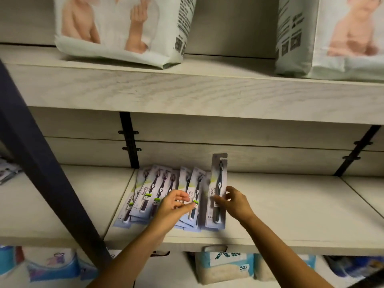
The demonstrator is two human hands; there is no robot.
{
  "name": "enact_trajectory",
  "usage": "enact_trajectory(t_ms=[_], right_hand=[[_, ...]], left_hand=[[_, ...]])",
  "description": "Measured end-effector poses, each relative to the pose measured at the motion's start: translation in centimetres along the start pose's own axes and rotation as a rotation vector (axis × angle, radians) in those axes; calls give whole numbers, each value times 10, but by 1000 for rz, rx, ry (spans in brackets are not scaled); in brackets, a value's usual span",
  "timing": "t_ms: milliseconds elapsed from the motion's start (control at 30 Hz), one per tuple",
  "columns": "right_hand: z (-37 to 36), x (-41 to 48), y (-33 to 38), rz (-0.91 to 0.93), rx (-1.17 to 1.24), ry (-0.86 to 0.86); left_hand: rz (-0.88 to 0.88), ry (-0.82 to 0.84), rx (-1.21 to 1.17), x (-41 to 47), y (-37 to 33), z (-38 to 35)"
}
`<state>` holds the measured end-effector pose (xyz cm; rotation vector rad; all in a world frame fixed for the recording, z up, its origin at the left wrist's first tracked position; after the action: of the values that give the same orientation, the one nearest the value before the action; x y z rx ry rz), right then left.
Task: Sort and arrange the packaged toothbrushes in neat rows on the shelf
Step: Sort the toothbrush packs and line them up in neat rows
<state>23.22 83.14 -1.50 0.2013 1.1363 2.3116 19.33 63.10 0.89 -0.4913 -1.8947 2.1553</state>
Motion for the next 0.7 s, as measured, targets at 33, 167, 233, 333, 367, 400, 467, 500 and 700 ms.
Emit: enact_trajectory(t_ms=[33,167,233,333,367,400,467,500,700], right_hand=[[-6,5,-6,-38,-51,31],[-25,20,-5,-93,-230,103],[-33,26,-3,-100,-305,107],[-48,34,-6,-119,-328,139],[-53,36,-8,-119,-355,151],[-57,38,-9,-116,-381,156],[-63,42,-13,-117,-399,149],[-65,45,-17,-121,-415,147],[-68,41,-25,-75,-478,195]], left_hand=[[-2,-11,-13,0,-2,4],[-1,-50,-33,-4,-5,13],[0,-56,-34,-7,-4,17],[-6,-82,-11,-13,-5,25],[-11,-94,-9,-15,-6,27],[-15,-103,-12,-16,-6,30],[-20,-111,-23,-19,-5,33],[-21,-115,-25,-21,-5,34],[-26,-125,-9,-29,-5,37]])
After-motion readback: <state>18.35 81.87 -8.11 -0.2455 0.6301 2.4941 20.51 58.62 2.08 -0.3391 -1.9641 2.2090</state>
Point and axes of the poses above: each hand's wrist, its own x-axis towards the middle knuckle, its own z-axis out of the back of the hand, y = z × x, the point moved 9 cm from there along x, towards the middle knuckle, and after that the axes turned 5 degrees about -y, right-handed, at the moved point
